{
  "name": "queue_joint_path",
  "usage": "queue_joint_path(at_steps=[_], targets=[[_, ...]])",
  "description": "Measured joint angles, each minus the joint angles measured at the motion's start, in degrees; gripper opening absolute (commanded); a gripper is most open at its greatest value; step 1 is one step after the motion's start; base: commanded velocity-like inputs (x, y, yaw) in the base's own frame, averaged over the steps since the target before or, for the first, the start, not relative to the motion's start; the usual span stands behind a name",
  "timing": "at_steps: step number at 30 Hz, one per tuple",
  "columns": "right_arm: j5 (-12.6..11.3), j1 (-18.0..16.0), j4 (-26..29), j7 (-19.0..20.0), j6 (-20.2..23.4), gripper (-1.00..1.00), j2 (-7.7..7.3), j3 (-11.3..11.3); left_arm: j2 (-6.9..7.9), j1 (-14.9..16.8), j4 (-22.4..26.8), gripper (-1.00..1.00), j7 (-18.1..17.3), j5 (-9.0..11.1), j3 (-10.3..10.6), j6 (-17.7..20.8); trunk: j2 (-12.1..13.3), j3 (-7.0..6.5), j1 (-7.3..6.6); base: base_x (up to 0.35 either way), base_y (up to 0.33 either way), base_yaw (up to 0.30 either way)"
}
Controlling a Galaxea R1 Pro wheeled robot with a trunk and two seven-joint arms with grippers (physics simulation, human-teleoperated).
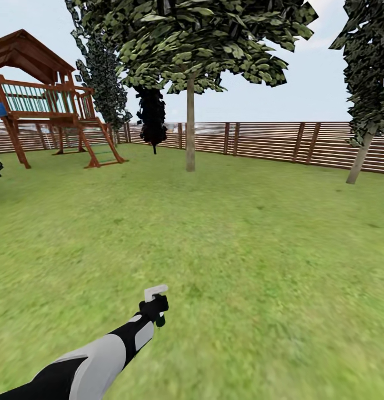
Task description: In the garden, pick up the pesticide atomizer on the floor and spray pesticide onto both trees until each tree trunk is fully covered.
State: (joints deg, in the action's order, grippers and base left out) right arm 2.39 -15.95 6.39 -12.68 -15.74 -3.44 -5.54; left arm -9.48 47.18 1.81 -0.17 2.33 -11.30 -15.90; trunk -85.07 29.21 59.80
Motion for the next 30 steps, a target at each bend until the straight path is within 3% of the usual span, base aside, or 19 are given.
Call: queue_joint_path(at_steps=[30], targets=[[0.0,0.0,0.0,0.0,0.0,1.00,0.00,0.0,0.00,0.0,0.0,-1.00,0.0,0.0,0.0,0.0,0.0,0.00,0.00,0.350,0.000,0.000]])
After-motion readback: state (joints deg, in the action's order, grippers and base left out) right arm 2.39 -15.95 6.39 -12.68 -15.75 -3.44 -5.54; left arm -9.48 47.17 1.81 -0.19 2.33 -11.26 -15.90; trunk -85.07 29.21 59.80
